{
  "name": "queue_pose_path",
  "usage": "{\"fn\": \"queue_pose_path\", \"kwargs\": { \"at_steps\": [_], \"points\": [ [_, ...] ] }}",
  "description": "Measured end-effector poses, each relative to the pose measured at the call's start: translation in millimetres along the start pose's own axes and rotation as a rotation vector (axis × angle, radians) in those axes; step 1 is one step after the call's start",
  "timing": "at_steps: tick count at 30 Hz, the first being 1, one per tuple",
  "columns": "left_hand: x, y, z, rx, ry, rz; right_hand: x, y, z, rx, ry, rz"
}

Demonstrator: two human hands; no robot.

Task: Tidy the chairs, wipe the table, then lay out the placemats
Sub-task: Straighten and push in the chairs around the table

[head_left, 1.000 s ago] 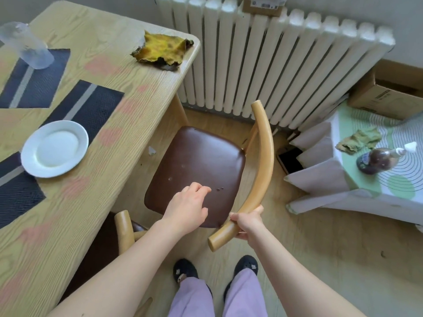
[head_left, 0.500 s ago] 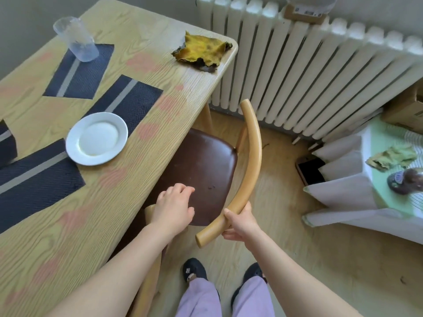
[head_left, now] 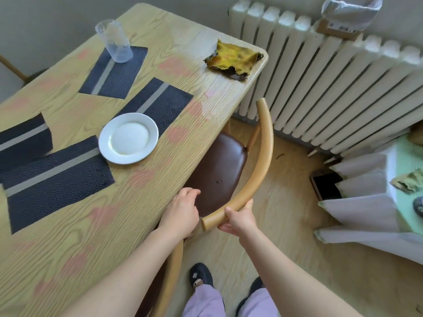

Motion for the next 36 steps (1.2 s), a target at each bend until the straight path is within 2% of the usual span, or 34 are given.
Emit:
{"fn": "queue_pose_path", "kwargs": {
  "at_steps": [6, 11, 15, 19, 30, 33, 36],
  "points": [
    [-8.5, -17.0, 4.8, -0.113, -0.095, -0.105, 13.2, -29.1, 18.7, -0.004, -0.016, -0.01],
    [-10.1, -15.7, 6.0, -0.111, -0.121, -0.211, 19.5, -45.1, 28.2, -0.046, -0.004, -0.041],
    [-9.3, -25.5, 7.9, -0.171, -0.165, -0.374, 13.8, -42.9, 32.2, -0.027, -0.027, -0.065],
    [-12.7, -35.7, 8.7, -0.239, -0.201, -0.52, -3.8, -30.8, 27.7, 0.034, -0.132, -0.083],
    [-19.8, -43.1, 15.2, -0.447, -0.244, -0.567, -24.5, -6.1, 18.7, -0.225, -0.155, -0.087],
    [-22.6, -50.5, 15.1, -0.535, -0.253, -0.591, -39.7, 21.4, 28.9, -0.388, -0.277, 0.027],
    [-24.4, -52.6, 14.5, -0.619, -0.257, -0.601, -60.4, 58.2, 51.4, -0.504, -0.527, 0.135]
  ]
}}
Point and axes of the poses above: each hand's wrist, its own x-axis towards the middle knuckle, its own z-axis out of the palm, y = z × x, the point moved 2 cm from there along x, towards the middle knuckle, and after that the axes turned 2 degrees about -x, right-handed, at the moved point
